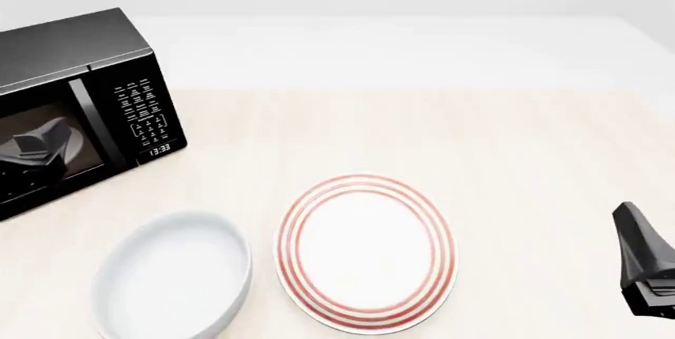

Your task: Open the microwave.

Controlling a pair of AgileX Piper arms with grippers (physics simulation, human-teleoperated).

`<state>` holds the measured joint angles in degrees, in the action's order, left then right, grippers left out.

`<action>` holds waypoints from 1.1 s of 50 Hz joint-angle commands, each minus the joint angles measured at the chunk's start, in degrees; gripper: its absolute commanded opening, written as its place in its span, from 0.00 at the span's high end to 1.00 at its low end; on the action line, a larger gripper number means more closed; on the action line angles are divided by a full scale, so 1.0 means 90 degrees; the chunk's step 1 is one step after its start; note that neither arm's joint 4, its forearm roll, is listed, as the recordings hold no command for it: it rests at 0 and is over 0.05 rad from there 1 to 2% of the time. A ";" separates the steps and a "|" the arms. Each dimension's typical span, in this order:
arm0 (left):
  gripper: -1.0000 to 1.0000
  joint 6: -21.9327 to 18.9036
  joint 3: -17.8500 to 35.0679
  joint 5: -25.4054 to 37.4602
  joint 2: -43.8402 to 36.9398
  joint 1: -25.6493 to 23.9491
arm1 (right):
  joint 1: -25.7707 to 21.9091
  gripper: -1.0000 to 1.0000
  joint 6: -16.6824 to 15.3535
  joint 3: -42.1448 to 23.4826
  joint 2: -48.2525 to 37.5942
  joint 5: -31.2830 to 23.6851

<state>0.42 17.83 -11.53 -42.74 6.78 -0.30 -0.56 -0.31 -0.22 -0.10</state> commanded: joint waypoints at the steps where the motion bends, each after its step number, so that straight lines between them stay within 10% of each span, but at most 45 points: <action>1: 0.00 0.0011 0.0019 -0.0399 -0.0517 0.0007 | 0.0000 0.00 0.0000 0.0000 0.0000 0.0000; 55: 0.00 -0.0084 0.0522 -0.1521 -0.2343 0.0095 | -0.0001 0.00 0.0001 0.0000 0.0000 0.0000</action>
<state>-0.22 21.43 -24.07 -61.35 7.52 -0.30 -0.56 -0.31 -0.21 -0.09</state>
